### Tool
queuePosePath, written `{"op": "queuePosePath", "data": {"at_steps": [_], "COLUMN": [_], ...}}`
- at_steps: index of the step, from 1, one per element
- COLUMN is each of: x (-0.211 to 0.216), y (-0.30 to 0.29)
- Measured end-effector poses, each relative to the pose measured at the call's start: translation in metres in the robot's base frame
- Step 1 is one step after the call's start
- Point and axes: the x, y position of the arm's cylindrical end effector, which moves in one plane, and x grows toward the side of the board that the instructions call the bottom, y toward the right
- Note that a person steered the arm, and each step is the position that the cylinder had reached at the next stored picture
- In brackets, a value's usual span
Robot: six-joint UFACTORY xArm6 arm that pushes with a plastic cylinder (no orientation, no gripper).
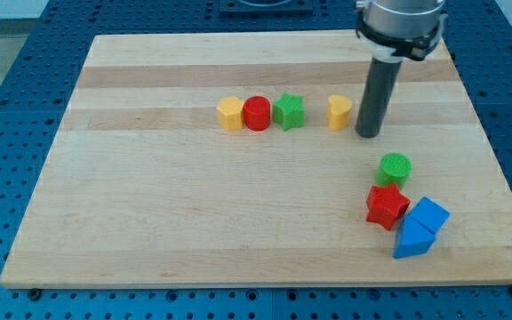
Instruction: Slide the yellow heart towards green star
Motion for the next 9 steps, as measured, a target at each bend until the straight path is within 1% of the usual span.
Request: {"op": "queuePosePath", "data": {"at_steps": [2,5,9], "x": [-0.015,-0.015,-0.018], "y": [0.002,-0.003,-0.03]}}
